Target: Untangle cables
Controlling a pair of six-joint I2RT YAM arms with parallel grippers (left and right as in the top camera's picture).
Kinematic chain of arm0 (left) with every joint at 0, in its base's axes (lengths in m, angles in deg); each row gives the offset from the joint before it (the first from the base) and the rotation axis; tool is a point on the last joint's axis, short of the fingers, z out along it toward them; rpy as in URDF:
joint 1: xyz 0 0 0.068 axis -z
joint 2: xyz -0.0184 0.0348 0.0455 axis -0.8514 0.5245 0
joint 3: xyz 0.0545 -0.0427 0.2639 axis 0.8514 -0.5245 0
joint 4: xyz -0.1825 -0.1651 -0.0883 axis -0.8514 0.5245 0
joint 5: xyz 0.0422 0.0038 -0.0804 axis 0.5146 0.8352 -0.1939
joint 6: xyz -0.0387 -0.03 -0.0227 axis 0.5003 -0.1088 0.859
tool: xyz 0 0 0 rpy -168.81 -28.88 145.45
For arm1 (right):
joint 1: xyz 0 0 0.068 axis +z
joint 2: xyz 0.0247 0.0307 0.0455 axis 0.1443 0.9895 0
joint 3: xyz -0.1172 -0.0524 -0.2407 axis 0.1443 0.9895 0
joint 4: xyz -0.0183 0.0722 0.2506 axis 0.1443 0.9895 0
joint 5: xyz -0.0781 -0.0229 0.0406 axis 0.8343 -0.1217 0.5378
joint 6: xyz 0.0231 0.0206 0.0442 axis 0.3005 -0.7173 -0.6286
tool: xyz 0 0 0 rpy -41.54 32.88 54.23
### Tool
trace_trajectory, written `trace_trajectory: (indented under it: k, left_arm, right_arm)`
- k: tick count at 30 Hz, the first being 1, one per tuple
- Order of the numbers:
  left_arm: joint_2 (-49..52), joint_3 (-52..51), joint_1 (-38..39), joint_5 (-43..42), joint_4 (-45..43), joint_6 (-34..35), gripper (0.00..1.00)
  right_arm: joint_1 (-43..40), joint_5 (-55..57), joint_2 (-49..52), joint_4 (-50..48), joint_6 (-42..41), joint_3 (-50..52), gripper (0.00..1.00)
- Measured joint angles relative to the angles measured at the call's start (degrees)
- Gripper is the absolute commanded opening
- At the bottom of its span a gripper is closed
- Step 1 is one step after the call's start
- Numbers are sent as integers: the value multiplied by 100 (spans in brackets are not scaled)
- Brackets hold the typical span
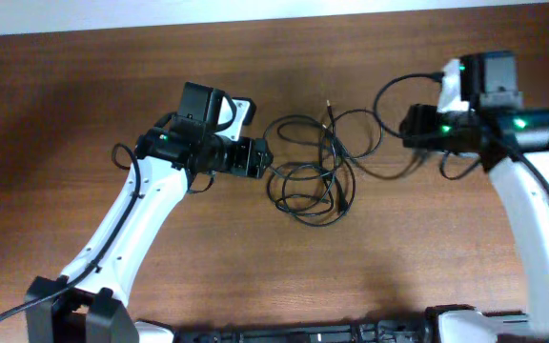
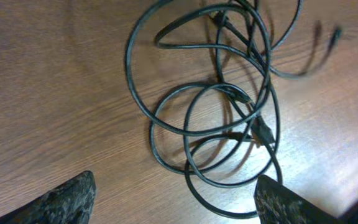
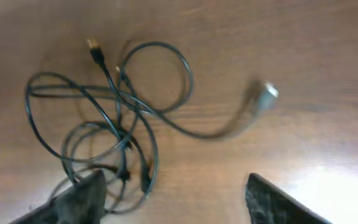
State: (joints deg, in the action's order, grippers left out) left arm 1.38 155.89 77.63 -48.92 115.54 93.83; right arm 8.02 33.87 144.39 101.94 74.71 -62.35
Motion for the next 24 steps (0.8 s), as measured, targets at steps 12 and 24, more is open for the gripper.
trace_trajectory:
  k: [12, 24]
  left_arm:
    - [1827, 0, 275, -177, -1408, 7, 64]
    - [1285, 1856, -144, -549, -63, 42, 0]
  right_arm:
    - [-81, 20, -219, 498, 7, 0, 75]
    - [-76, -352, 374, 527, 125, 0, 76]
